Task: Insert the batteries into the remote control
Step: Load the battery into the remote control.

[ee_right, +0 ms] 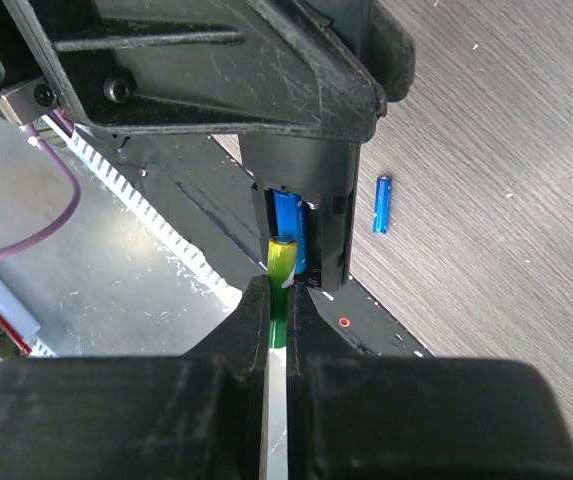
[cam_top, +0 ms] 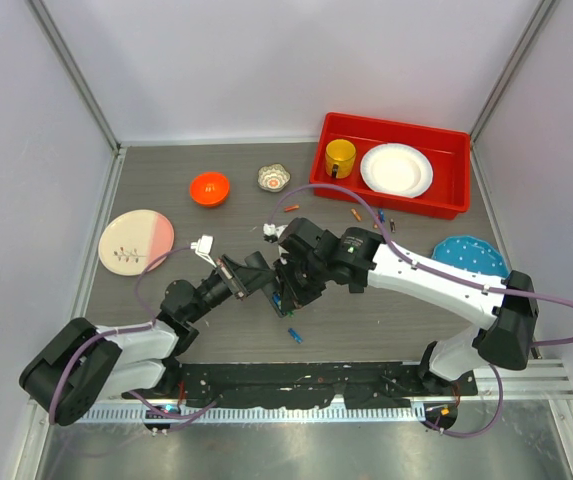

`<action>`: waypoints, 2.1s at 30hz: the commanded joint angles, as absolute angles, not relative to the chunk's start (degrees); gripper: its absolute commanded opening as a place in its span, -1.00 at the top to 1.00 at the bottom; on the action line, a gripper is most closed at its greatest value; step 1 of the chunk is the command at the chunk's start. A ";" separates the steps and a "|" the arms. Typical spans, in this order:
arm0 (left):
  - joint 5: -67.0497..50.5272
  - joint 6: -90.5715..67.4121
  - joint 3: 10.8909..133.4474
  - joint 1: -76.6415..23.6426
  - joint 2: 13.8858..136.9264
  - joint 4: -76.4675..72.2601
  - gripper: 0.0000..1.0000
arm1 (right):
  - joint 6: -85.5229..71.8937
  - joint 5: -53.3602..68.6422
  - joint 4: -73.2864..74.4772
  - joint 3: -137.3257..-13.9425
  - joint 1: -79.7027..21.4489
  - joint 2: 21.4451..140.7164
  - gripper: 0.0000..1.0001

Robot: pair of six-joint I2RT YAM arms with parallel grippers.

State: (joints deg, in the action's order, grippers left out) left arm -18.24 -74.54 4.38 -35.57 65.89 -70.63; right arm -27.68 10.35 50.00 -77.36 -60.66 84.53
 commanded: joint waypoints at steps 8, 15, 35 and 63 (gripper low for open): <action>-18.81 -75.15 4.48 -36.12 63.11 -75.06 0.99 | -25.32 5.97 51.50 -79.37 -60.82 84.81 0.99; -19.77 -75.59 5.10 -36.30 62.84 -75.06 1.00 | -25.40 5.01 51.15 -79.19 -60.82 85.87 0.99; -22.76 -78.66 5.54 -37.00 62.49 -77.61 1.00 | -25.84 -4.66 48.78 -80.33 -60.82 88.07 0.99; -22.41 -78.93 5.71 -37.09 63.72 -78.75 0.99 | -26.02 -8.09 47.20 -80.86 -60.73 90.26 0.49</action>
State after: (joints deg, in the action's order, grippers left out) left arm -16.19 -74.56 4.25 -35.83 64.88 -67.92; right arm -26.92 0.01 50.11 -80.16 -61.93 89.01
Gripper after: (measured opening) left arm 0.198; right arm 0.233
